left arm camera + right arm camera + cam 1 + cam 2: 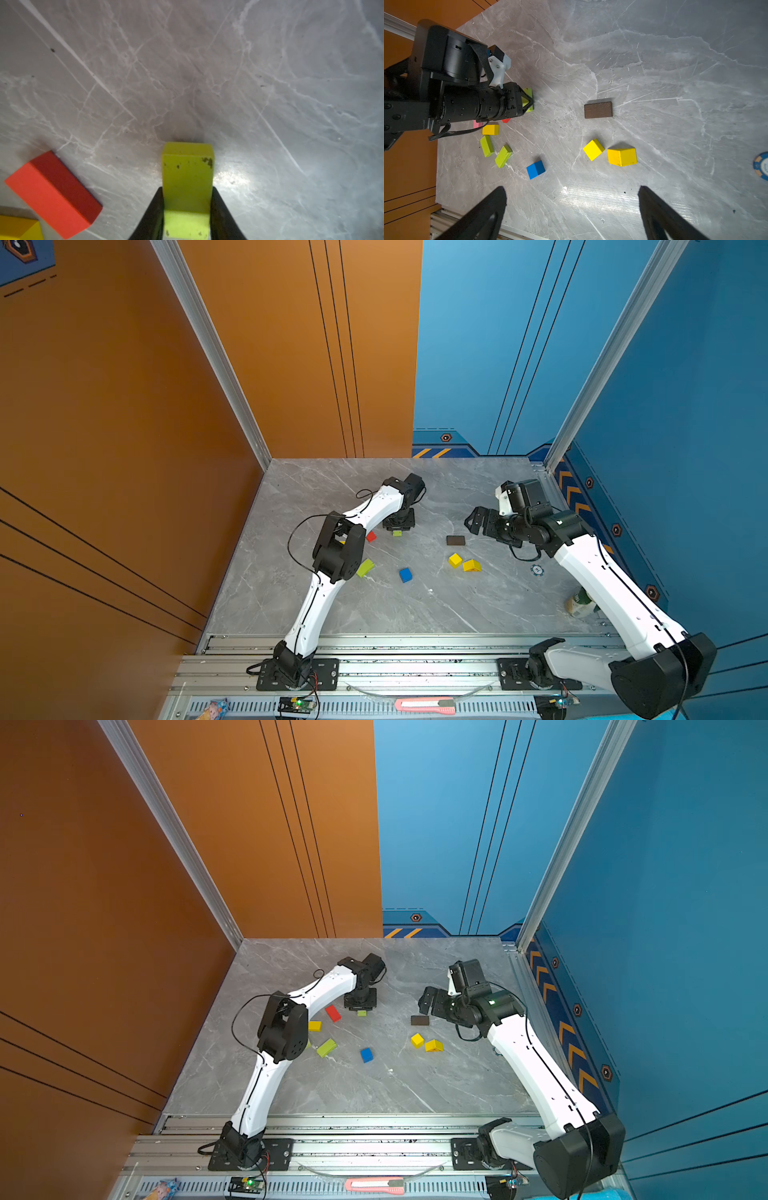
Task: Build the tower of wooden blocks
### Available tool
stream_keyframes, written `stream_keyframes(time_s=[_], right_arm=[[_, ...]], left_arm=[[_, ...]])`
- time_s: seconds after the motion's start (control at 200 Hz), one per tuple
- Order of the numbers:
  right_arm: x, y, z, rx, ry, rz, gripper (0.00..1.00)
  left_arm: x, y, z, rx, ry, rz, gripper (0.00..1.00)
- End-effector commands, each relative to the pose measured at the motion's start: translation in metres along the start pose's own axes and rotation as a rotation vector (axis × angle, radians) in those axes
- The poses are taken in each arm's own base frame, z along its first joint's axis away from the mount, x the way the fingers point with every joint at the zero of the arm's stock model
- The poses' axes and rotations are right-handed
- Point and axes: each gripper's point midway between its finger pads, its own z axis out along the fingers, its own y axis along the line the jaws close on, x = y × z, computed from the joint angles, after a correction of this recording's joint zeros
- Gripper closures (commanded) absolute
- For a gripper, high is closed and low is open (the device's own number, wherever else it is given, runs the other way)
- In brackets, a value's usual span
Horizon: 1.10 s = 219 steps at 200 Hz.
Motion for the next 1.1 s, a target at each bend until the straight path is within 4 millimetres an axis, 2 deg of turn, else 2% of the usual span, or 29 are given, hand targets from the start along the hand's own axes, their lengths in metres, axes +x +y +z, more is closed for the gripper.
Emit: stream_keyframes(time_s=[0.0, 0.13, 0.395, 0.511, 0.711, 0.901, 1.091], right_arm=[[0.006, -0.006, -0.006, 0.009, 0.009, -0.011, 0.0], [0.005, -0.006, -0.005, 0.01, 0.011, -0.009, 0.0], [0.005, -0.006, -0.005, 0.013, 0.011, -0.012, 0.0], [0.004, -0.005, -0.007, 0.011, 0.006, -0.013, 0.0], [0.002, -0.003, -0.008, 0.003, 0.01, -0.014, 0.0], [-0.002, 0.003, -0.011, -0.005, 0.005, -0.031, 0.0], [-0.005, 0.013, -0.008, -0.022, 0.02, -0.06, 0.0]], left_arm=[[-0.003, 0.009, 0.003, -0.031, 0.008, 0.007, 0.65], [-0.003, 0.011, 0.004, -0.031, 0.012, 0.01, 0.61], [-0.005, 0.011, 0.001, -0.025, 0.007, 0.022, 0.47], [-0.009, 0.008, -0.016, -0.004, -0.022, 0.026, 0.43], [-0.016, 0.01, -0.05, 0.027, -0.076, 0.012, 0.43], [-0.014, 0.037, -0.076, 0.009, -0.107, -0.031, 0.43], [0.003, 0.077, -0.079, -0.056, -0.091, -0.128, 0.42]])
